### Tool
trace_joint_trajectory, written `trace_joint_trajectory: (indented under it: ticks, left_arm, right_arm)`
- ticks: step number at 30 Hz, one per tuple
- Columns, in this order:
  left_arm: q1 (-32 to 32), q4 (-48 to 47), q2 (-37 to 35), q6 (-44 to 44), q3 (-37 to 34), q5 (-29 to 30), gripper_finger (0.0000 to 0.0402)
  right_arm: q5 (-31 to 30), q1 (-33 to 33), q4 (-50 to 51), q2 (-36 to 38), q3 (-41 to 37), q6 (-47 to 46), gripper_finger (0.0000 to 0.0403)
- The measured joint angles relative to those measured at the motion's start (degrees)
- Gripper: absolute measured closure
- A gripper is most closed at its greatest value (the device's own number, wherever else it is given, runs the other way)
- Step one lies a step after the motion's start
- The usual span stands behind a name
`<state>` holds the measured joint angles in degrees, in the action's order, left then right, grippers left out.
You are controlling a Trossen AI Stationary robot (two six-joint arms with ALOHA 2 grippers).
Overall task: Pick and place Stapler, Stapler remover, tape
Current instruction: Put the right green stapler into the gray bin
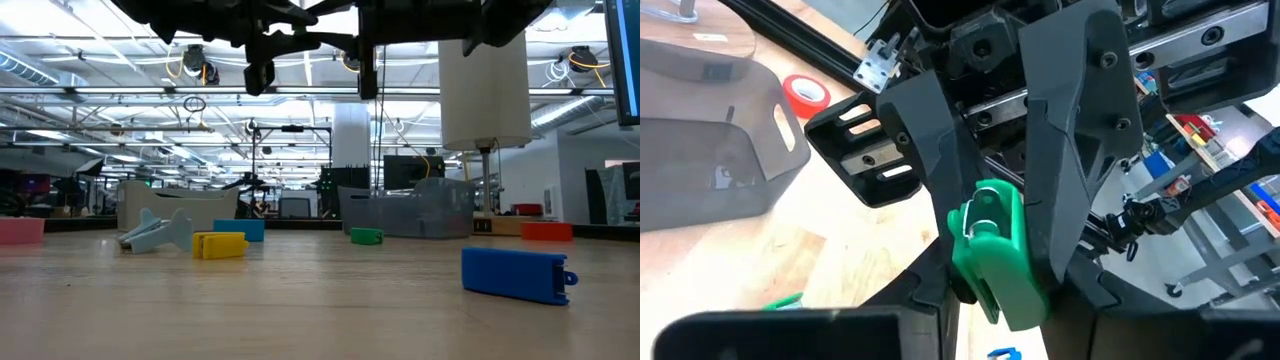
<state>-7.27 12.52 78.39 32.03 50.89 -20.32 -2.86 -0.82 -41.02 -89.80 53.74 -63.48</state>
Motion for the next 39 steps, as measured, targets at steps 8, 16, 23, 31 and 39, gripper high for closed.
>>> trace_joint_trajectory:
  ticks: [8,16,23,31,39]
  left_arm:
    - [0.02,-1.11,0.0,-0.38,0.02,-0.26,0.0312]
    - [0.0,-1.32,0.0,-0.48,0.02,-0.22,0.0313]
    - [0.0,-1.68,-0.18,-0.65,0.02,-0.15,0.0313]
    - [0.41,-2.38,-0.57,-0.8,0.04,0.07,0.0313]
    - [1.48,-2.65,-0.79,-0.24,0.04,0.46,0.0313]
  right_arm:
    - [1.45,0.0,0.11,-0.09,0.0,1.75,0.0302]
    - [1.67,-0.02,0.01,-0.09,0.02,2.9,0.0267]
    - [1.68,-0.03,0.72,-0.04,0.11,2.94,0.0237]
    - [1.59,0.07,1.6,-0.04,0.11,4.03,0.0228]
    - [0.88,0.04,3.35,-0.04,0.11,4.19,0.0229]
